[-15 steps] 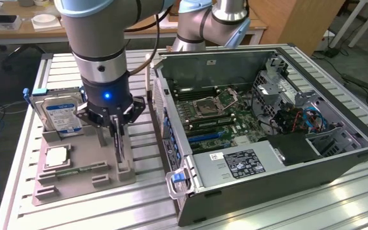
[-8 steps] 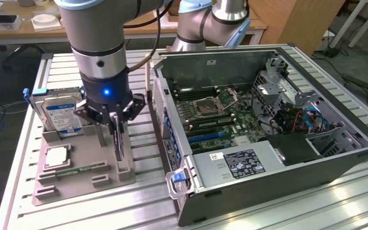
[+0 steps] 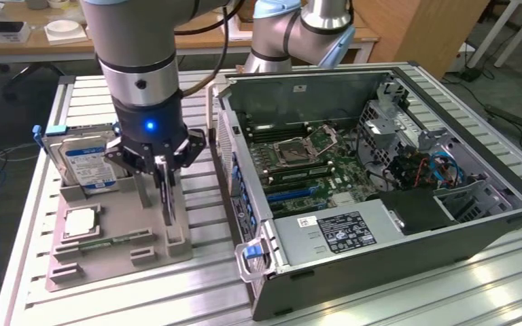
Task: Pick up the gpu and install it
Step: 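Pick up the gpu and move the gpu toward the slot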
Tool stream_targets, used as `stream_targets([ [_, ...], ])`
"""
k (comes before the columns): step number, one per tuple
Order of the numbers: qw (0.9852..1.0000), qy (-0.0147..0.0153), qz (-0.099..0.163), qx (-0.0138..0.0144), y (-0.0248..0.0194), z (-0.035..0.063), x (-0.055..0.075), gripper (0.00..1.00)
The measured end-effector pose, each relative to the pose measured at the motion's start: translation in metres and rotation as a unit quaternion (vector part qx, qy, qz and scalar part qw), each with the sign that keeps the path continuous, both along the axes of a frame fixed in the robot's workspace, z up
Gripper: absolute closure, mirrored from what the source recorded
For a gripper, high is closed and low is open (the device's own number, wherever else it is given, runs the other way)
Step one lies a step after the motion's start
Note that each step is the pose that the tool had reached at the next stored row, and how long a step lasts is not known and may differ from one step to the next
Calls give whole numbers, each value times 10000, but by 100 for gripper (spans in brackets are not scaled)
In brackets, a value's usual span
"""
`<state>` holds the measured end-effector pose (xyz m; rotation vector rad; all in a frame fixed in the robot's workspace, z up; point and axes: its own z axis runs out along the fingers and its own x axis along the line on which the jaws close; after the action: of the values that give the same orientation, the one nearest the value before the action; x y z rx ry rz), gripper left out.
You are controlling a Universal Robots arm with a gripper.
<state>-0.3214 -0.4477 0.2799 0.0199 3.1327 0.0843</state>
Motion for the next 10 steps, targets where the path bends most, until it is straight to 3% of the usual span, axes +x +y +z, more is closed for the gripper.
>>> stream_targets([
  [10,10000,0,0,0,0,86,0,74],
])
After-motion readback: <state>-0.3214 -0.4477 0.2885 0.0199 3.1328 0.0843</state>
